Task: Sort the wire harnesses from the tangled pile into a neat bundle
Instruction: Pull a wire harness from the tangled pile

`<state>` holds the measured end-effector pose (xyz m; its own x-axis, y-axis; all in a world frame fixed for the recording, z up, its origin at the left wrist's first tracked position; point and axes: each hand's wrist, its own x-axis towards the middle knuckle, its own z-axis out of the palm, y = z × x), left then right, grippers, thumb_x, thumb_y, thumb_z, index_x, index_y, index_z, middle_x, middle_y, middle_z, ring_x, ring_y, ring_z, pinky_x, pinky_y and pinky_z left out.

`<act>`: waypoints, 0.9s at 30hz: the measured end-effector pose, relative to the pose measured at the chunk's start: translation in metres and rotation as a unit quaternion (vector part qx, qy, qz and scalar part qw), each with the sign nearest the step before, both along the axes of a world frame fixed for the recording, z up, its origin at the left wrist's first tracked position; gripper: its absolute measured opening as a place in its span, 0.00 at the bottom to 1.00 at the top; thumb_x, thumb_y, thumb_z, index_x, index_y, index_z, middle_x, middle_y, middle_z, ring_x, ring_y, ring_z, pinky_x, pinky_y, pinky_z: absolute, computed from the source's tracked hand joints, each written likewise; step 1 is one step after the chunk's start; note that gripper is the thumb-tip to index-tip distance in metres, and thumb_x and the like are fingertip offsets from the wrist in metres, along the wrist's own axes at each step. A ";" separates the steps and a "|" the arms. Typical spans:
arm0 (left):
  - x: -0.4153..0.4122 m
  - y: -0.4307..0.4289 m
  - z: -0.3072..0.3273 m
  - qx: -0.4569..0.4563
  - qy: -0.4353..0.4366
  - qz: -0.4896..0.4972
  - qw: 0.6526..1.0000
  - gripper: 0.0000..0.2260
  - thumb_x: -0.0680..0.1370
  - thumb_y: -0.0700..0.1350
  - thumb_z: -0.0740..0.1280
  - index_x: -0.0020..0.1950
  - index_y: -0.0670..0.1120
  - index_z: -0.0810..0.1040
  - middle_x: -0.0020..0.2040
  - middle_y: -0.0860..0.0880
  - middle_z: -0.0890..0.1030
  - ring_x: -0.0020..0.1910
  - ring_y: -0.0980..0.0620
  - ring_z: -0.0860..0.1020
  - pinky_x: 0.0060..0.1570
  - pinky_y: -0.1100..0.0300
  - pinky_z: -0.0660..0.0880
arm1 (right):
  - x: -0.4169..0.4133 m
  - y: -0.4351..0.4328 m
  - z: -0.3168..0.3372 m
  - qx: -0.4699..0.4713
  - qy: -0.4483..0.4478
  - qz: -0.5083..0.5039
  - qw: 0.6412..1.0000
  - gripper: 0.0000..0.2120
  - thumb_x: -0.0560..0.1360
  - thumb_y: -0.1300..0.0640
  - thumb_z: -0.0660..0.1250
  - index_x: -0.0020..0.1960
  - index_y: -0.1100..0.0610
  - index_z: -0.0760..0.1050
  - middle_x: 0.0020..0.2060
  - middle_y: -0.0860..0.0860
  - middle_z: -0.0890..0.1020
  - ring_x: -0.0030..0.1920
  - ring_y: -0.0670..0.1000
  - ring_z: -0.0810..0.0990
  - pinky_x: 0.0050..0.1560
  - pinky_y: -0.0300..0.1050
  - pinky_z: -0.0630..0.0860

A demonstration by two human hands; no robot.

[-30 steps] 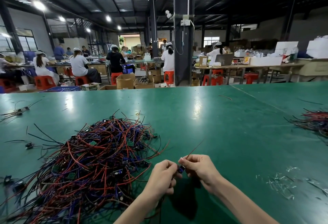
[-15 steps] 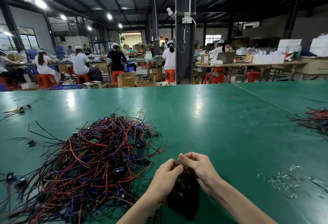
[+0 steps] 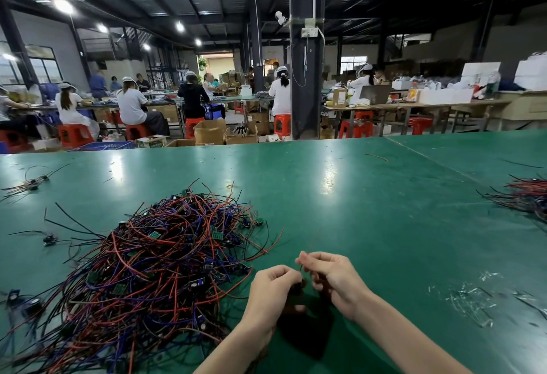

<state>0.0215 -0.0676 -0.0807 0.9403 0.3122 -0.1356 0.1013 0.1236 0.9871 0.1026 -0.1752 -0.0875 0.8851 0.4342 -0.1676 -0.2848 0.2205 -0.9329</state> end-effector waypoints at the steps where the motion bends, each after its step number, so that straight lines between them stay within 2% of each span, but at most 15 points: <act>1: 0.000 0.000 0.000 0.005 0.005 0.000 1.000 0.08 0.72 0.36 0.67 0.32 0.42 0.80 0.33 0.44 0.76 0.32 0.49 0.76 0.33 0.56 0.78 | 0.005 -0.002 0.000 0.010 0.001 -0.026 1.000 0.07 0.66 0.61 0.73 0.36 0.65 0.80 0.28 0.53 0.77 0.22 0.44 0.67 0.21 0.34 0.63; 7: -0.005 -0.003 0.000 0.044 0.031 -0.051 0.997 0.06 0.71 0.40 0.67 0.34 0.43 0.82 0.33 0.45 0.77 0.27 0.48 0.77 0.29 0.59 0.73 | 0.035 -0.023 0.002 0.043 0.019 -0.139 0.989 0.05 0.70 0.67 0.71 0.37 0.67 0.79 0.32 0.57 0.77 0.21 0.44 0.67 0.19 0.35 0.64; 12: -0.008 -0.004 0.003 0.041 0.028 -0.064 0.997 0.07 0.64 0.45 0.67 0.34 0.43 0.82 0.32 0.45 0.79 0.27 0.48 0.78 0.38 0.50 0.71 | 0.044 -0.032 0.001 0.046 0.017 -0.185 0.981 0.03 0.71 0.67 0.71 0.40 0.68 0.79 0.32 0.55 0.76 0.23 0.44 0.68 0.20 0.35 0.65; 16: -0.009 -0.006 0.006 0.051 0.039 -0.069 0.996 0.08 0.64 0.47 0.66 0.35 0.45 0.82 0.32 0.47 0.79 0.28 0.48 0.77 0.30 0.59 0.68 | 0.047 -0.037 0.004 0.025 -0.003 -0.216 0.976 0.04 0.72 0.65 0.71 0.41 0.66 0.79 0.33 0.54 0.76 0.26 0.45 0.67 0.21 0.35 0.66; 19: -0.008 -0.006 0.009 0.033 0.006 -0.031 0.999 0.06 0.66 0.45 0.68 0.34 0.44 0.83 0.34 0.45 0.80 0.31 0.51 0.77 0.35 0.58 0.73 | 0.036 -0.031 0.011 -0.010 -0.033 -0.146 0.989 0.04 0.76 0.61 0.67 0.47 0.63 0.77 0.38 0.54 0.78 0.31 0.48 0.71 0.26 0.37 0.70; 22: -0.002 0.003 0.014 -0.024 -0.043 0.039 0.998 0.07 0.72 0.37 0.69 0.35 0.42 0.84 0.36 0.45 0.82 0.34 0.54 0.77 0.36 0.65 0.74 | 0.012 -0.014 0.015 -0.056 -0.073 -0.012 0.996 0.09 0.76 0.58 0.66 0.54 0.61 0.75 0.44 0.53 0.79 0.37 0.49 0.76 0.33 0.39 0.74; 24: 0.000 0.010 0.017 -0.053 -0.048 0.072 0.995 0.07 0.74 0.37 0.67 0.39 0.42 0.84 0.39 0.43 0.83 0.37 0.52 0.78 0.40 0.62 0.74 | -0.007 -0.002 0.017 -0.088 -0.120 0.086 0.985 0.08 0.75 0.57 0.67 0.52 0.60 0.77 0.41 0.52 0.81 0.36 0.47 0.77 0.36 0.38 0.74; 27: 0.002 0.014 0.018 -0.123 -0.032 0.090 0.988 0.07 0.76 0.38 0.66 0.41 0.42 0.84 0.40 0.42 0.82 0.33 0.49 0.79 0.33 0.61 0.75 | -0.028 0.010 0.013 -0.086 -0.159 0.160 0.970 0.02 0.75 0.60 0.68 0.45 0.59 0.78 0.36 0.50 0.81 0.33 0.43 0.77 0.36 0.35 0.72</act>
